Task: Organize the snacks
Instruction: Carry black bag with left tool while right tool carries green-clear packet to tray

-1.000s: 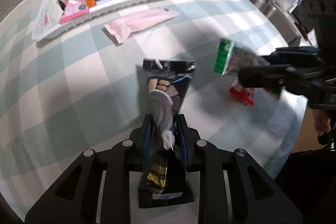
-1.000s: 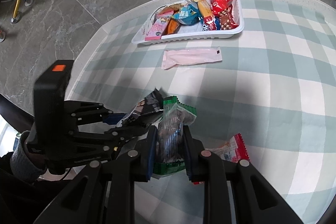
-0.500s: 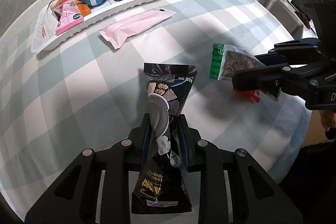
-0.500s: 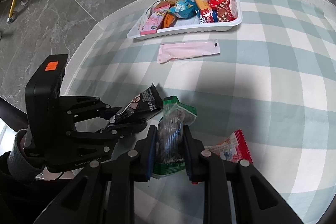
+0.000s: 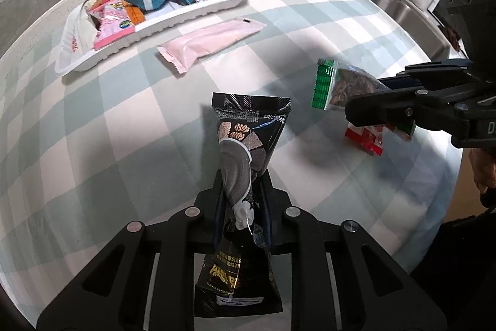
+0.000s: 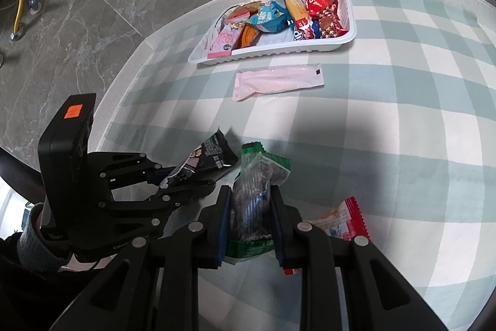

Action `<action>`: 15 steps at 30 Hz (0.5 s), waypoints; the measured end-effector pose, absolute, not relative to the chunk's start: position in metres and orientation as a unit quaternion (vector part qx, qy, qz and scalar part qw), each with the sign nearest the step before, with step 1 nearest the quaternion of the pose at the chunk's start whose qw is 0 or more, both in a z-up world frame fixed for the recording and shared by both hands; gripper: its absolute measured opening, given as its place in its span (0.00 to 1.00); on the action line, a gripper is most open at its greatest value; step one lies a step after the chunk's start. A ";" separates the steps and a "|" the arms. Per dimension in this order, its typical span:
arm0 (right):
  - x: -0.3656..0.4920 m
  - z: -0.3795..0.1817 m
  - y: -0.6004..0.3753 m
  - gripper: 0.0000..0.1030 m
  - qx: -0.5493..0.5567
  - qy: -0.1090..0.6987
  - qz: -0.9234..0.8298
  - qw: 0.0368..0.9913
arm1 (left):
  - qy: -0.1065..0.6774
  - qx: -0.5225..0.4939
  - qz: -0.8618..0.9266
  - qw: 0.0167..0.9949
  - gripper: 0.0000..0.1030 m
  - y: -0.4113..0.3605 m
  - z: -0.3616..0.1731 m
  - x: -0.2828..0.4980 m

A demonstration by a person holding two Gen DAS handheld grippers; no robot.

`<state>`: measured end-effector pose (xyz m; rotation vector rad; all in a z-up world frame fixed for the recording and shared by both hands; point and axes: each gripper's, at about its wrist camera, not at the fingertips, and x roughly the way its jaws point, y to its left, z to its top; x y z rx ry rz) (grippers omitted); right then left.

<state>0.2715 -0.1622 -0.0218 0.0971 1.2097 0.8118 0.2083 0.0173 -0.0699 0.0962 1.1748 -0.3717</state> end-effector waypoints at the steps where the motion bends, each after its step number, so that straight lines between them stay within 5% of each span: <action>1: 0.272 -0.021 -0.162 0.25 0.046 0.553 0.371 0.745 | 0.549 0.042 -0.175 0.816 0.17 0.018 -0.068 0.209; 15: 0.303 -0.004 -0.149 0.25 0.064 0.541 0.382 0.746 | 0.526 0.026 -0.167 0.834 0.17 0.039 -0.039 0.227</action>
